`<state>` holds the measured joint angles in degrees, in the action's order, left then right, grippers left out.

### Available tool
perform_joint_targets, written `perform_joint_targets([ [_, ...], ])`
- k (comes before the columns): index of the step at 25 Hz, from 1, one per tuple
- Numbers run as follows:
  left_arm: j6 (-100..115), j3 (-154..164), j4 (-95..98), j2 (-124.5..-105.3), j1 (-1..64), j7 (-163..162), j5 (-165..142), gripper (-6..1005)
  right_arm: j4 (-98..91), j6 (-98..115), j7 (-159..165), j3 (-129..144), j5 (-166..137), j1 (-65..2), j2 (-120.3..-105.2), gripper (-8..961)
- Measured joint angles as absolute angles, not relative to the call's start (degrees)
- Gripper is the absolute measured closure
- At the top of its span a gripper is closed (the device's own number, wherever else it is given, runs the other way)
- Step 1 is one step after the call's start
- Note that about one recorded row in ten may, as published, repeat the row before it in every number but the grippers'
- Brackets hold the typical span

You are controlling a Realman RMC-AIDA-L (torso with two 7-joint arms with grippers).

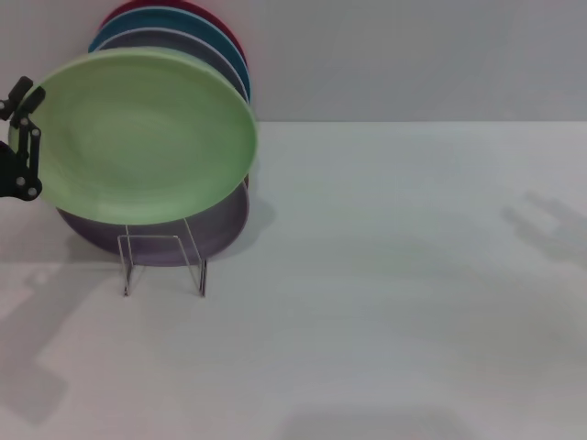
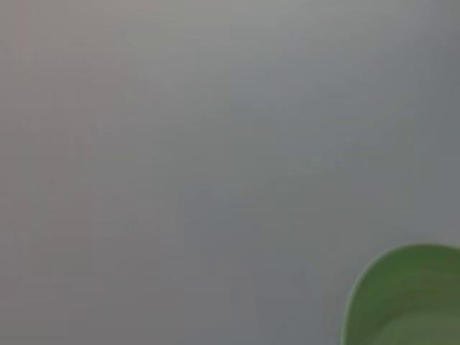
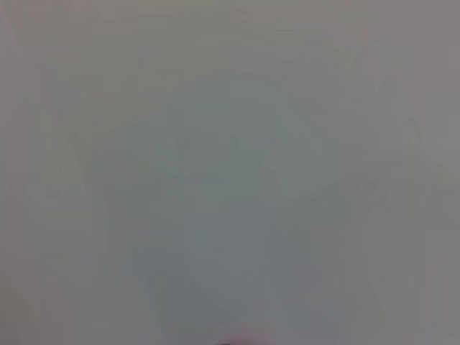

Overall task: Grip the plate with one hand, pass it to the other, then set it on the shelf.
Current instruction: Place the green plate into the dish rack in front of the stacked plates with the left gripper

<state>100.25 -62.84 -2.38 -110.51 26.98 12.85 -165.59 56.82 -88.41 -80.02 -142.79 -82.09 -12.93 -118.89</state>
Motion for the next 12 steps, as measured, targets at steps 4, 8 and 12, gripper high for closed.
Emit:
perform_joint_targets([
  [4, 99.7, -62.2, -2.3, -110.88, 26.7, 13.0, -165.6, 836, 56.9, -88.4, -80.4, -142.6, -82.1, -13.0, -118.86, 276],
  [8, 98.6, -61.7, -2.3, -111.73, 26.5, 14.8, -165.6, 829, 56.8, -88.4, -80.6, -142.5, -82.1, -13.0, -118.84, 275],
  [12, 98.0, -61.9, -2.3, -113.05, 26.5, 17.0, -165.5, 823, 57.1, -88.4, -80.6, -142.5, -82.1, -13.0, -118.83, 275],
])
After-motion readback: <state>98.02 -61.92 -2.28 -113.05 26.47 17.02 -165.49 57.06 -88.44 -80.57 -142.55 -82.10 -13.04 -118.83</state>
